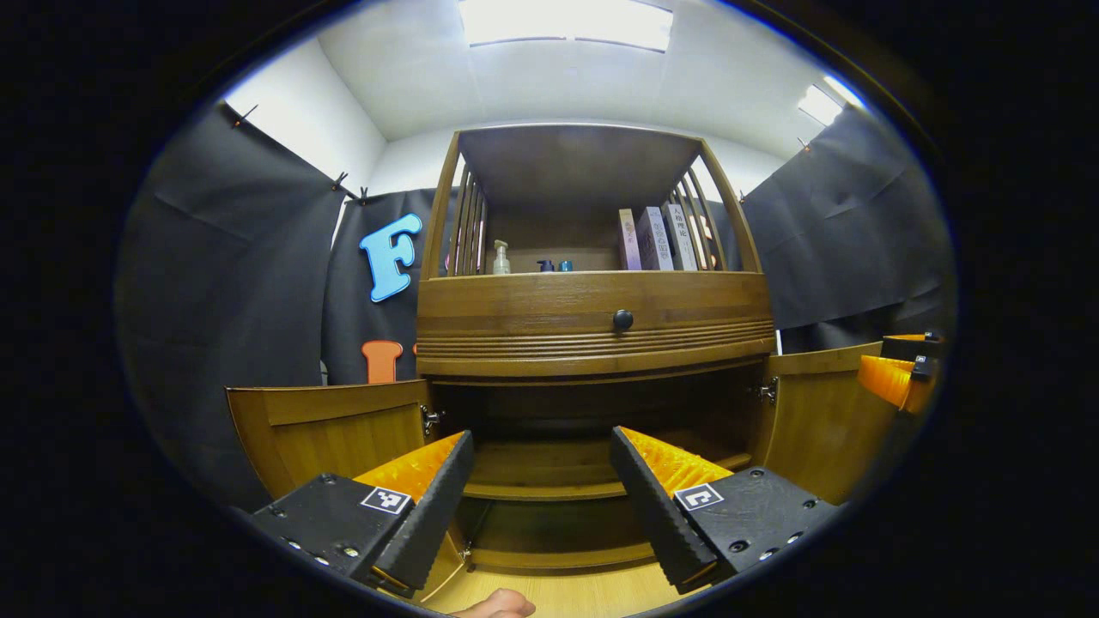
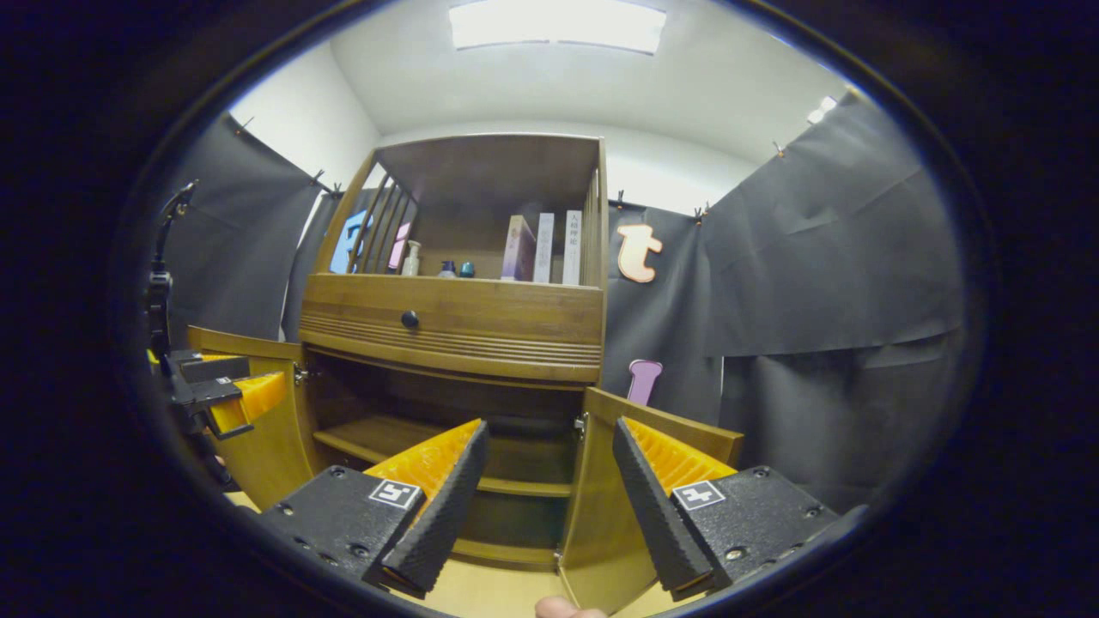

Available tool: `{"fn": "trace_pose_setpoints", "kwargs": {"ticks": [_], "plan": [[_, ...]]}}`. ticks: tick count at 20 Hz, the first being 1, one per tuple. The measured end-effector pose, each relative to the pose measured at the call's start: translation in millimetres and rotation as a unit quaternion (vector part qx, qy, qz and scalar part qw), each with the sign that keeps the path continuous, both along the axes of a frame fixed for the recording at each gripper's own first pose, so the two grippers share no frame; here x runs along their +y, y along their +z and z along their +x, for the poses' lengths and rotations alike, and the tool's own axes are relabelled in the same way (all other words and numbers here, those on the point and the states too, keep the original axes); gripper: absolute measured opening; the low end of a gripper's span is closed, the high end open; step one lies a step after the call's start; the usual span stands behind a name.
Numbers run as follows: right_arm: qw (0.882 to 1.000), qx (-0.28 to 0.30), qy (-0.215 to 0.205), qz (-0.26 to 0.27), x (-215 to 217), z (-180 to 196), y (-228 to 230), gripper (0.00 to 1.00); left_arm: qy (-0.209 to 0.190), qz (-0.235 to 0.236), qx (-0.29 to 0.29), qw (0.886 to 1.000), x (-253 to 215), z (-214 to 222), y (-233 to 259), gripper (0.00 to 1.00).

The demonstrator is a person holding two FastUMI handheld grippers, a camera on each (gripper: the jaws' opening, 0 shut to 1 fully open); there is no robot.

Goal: Open the right door of the double-door shoe cabinet with the right hand, and open the left door with the left hand.

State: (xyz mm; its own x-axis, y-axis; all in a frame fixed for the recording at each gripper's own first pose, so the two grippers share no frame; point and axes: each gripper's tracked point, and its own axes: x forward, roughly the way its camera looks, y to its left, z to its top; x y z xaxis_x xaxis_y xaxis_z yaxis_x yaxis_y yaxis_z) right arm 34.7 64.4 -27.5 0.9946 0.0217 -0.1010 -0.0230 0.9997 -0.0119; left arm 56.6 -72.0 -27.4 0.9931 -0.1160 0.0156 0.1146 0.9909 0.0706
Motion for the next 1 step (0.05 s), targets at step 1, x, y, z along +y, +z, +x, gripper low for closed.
{"fn": "trace_pose_setpoints", "kwargs": {"ticks": [1], "plan": [[1.000, 0.000, 0.001, 0.000, 0.4, 0.8, -0.9, 0.92, 0.001, 0.001, 0.001, 1.000, 0.3, 1.3, -0.6, 1.00]]}}
